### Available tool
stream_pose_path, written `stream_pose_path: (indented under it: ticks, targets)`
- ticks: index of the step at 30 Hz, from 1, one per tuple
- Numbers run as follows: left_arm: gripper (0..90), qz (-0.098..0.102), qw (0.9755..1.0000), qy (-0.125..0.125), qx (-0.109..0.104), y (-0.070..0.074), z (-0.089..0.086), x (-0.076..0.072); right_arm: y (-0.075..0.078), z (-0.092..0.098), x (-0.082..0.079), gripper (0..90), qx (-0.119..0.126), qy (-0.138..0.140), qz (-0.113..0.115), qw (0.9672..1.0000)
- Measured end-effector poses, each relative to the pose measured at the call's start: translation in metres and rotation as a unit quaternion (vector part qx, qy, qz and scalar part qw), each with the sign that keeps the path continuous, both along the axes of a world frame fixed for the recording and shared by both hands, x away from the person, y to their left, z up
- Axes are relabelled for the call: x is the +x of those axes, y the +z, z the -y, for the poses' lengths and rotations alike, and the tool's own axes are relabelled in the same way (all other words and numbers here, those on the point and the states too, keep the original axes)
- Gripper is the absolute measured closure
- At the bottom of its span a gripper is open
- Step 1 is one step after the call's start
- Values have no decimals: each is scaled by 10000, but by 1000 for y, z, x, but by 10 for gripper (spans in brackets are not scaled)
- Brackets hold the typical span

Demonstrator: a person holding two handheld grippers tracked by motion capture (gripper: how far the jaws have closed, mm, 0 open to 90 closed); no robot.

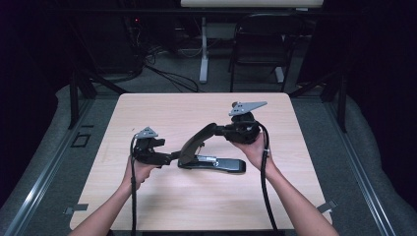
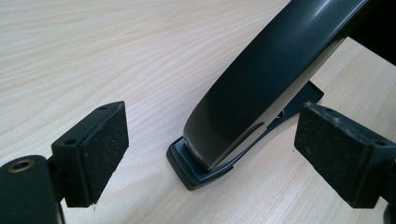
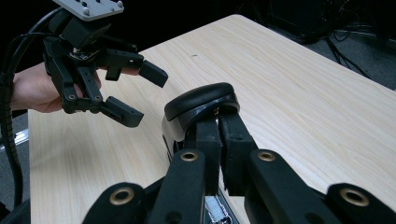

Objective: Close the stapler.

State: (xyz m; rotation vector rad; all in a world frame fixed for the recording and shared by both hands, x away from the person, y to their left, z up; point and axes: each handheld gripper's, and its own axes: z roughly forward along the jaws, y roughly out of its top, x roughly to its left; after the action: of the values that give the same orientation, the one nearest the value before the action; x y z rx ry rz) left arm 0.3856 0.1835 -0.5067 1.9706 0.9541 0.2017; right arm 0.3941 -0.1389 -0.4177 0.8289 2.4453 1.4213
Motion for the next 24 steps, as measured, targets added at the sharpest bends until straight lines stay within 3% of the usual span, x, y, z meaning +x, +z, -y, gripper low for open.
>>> stream_pose_path:
  ticks: [13,24]
  targets:
    - [114,-26,9994,-44,344,-7,5,2,-13,18,-3,877,14,-169,-131,9998]
    - [104,-53,9995,-8,327,-9,7,2,-22,30,1,880,-50,-388,-312,9987]
